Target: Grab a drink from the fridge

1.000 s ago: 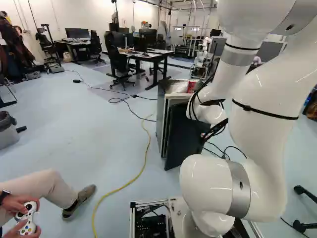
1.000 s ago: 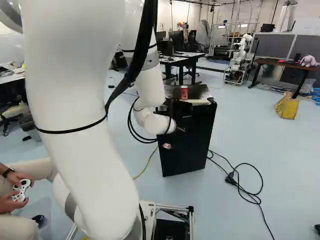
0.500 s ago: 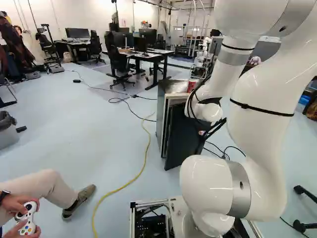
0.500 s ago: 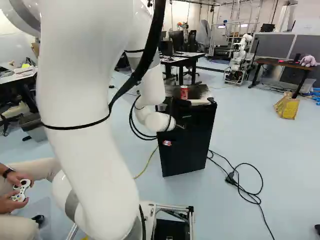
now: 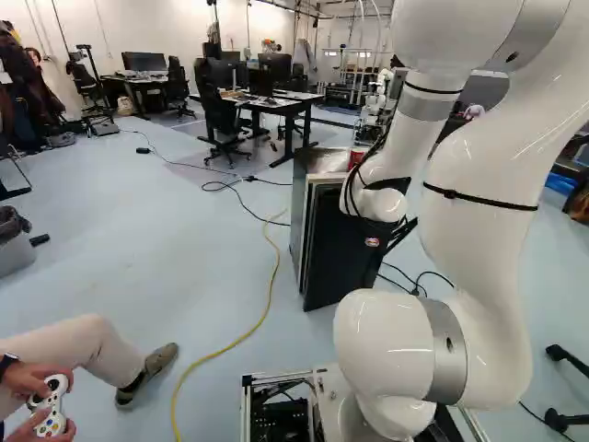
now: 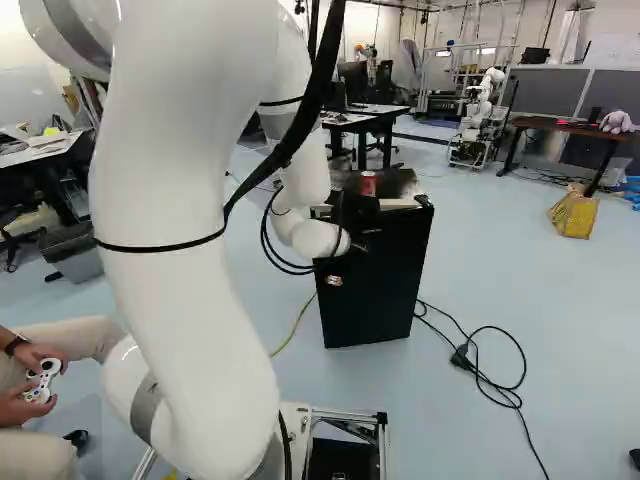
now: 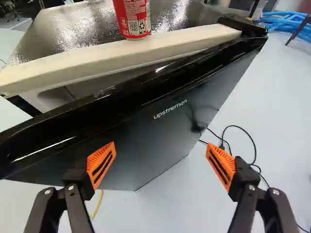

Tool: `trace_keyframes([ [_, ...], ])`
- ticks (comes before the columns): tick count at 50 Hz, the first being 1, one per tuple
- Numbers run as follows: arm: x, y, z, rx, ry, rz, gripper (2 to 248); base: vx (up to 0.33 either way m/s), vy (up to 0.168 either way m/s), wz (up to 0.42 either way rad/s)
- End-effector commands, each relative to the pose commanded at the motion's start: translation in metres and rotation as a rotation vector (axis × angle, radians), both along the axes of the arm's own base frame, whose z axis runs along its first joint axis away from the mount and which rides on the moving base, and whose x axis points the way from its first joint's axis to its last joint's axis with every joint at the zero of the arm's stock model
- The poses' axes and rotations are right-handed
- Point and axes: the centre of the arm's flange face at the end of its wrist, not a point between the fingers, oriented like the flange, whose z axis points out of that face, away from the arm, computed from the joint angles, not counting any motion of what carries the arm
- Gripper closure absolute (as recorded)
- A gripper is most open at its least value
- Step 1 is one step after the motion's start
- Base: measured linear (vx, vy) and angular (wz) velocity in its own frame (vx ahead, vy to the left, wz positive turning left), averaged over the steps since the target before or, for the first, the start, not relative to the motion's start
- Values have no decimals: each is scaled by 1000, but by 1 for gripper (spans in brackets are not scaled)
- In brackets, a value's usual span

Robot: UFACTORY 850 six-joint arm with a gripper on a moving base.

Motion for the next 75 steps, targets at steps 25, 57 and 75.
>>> trace_keyframes([
  [25,21,5,-1,-3,-10,26,3,0,0,0],
  [57,46,12,-3,-7,-22,55,3,0,0,0],
  [75,58,16,-4,-8,-29,70,3,0,0,0],
])
